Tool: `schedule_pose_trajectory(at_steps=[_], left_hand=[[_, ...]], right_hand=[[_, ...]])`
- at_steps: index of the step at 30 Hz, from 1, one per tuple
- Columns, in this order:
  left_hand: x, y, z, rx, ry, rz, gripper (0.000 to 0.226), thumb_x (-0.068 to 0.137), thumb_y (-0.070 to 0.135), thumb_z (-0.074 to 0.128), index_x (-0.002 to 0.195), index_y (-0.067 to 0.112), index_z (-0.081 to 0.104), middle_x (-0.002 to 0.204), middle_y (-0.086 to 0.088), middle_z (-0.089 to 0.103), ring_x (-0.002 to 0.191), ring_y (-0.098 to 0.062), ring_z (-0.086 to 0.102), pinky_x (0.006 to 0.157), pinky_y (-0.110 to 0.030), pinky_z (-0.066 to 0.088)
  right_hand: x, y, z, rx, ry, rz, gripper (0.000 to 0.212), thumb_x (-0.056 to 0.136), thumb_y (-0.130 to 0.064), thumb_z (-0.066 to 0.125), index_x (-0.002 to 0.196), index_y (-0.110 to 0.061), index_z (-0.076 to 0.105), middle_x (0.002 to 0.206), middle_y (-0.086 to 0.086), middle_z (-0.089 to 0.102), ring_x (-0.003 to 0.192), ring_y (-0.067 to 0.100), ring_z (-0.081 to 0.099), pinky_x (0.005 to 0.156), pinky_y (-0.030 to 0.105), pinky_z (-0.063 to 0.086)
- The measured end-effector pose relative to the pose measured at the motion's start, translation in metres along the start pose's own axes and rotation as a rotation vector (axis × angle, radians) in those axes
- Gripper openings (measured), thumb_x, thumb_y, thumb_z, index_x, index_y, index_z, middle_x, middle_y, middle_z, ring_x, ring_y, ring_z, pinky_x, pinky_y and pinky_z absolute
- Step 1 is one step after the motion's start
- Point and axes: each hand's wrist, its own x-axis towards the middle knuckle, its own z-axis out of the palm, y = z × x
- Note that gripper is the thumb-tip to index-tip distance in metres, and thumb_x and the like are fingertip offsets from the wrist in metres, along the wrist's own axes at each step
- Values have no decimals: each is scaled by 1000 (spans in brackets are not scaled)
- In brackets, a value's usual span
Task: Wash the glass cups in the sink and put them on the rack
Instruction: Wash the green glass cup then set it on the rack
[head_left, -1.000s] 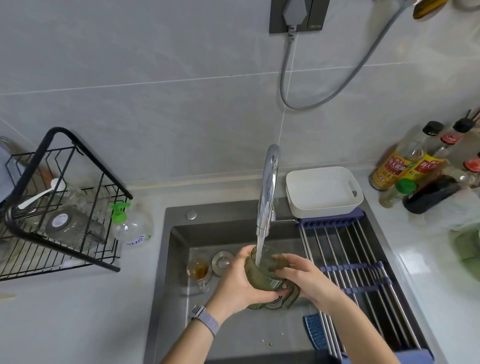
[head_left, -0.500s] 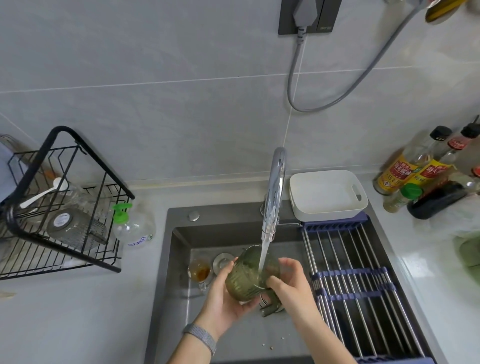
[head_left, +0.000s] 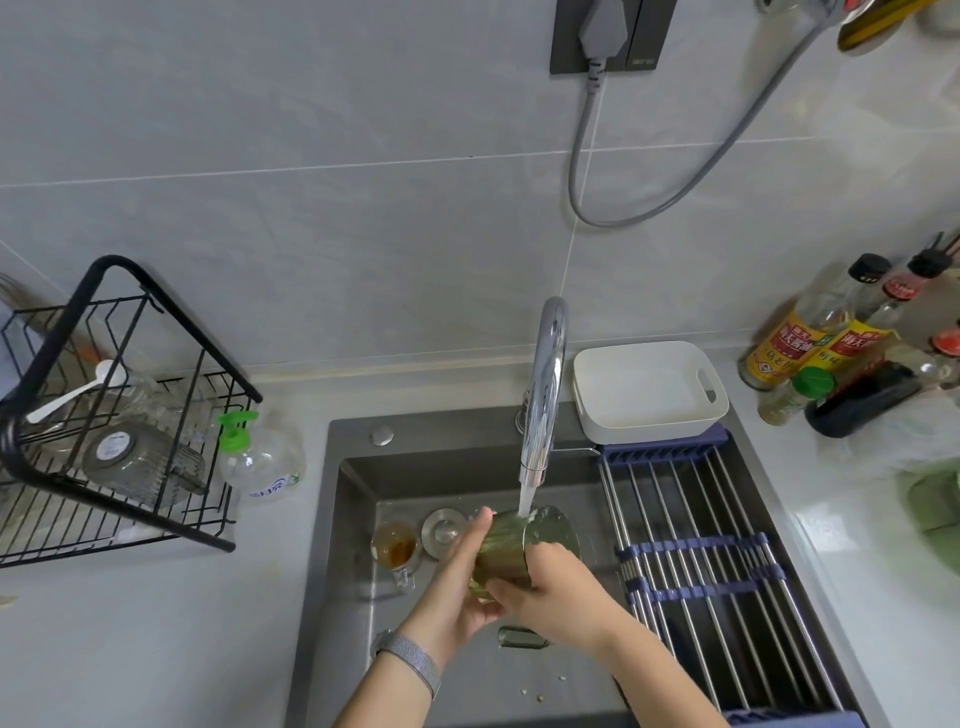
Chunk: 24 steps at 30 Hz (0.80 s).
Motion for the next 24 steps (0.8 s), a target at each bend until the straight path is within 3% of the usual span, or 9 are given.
schedule_pose_trajectory(at_steps=[3,4,6,10,14,16,19,22,24], left_hand=[[2,5,-3,1,20,9,51,87,54,55,98,8,74,98,-13,73,81,-24,69,70,-37,57],[5,6,-4,-5,25,34,53,88,53,52,101,6,72,95,-13,72,76,-23,68,60,-32,54],[6,7,-4,3,-2,62,53,88,51,49,103,5,71,93,-13,70,73,-22,66,56,-28,47],[6,10,-4,-21,-32,43,57,91,54,43,103,7,74,94,-13,70,77,-22,65,53,-27,47],[11,13,-6,-126,-16,-26,60,90,56,43,110,6,70,102,-17,69,88,-28,68,74,-35,54],[12,14,-7,-123,17,-58,59,90,57,43,99,6,70,85,-15,71,72,-26,70,58,-30,55],[10,15,-8,-91,46,-114,63,89,62,44,96,4,68,73,-15,68,58,-28,67,38,-24,49],[13,6,-12,12,49,-111,71,90,66,36,95,3,71,77,-18,69,60,-30,66,49,-30,52],[9,0,-11,46,61,-88,68,93,61,37,98,4,72,89,-21,71,73,-35,68,64,-41,55]], right_hand=[[-1,-5,1,261,74,41,25,83,-33,50,85,-11,63,78,3,69,74,19,64,73,38,53],[0,-5,1,389,84,65,22,86,-28,53,89,-12,68,82,0,73,77,15,68,76,35,56],[4,-7,0,546,119,109,18,89,-23,57,96,-15,72,88,-3,76,82,13,72,80,32,58],[14,-17,-7,309,167,77,44,79,-46,50,80,-5,66,73,7,71,69,19,67,71,42,56],[15,-22,-21,-44,64,-141,44,94,-39,48,62,-8,43,58,7,50,58,27,46,56,34,36],[13,-17,-32,-151,6,-246,47,98,-42,42,60,-16,37,57,-2,41,55,17,39,58,27,31],[13,-9,-33,-181,24,-239,50,102,-41,35,57,-19,33,55,-2,38,52,17,36,60,32,34],[12,-13,-23,-144,169,-136,55,102,-39,34,52,-16,29,49,0,35,53,27,40,58,39,36],[13,-15,-18,-37,240,-37,55,101,-36,35,51,-14,27,46,3,32,52,28,38,58,41,36]])
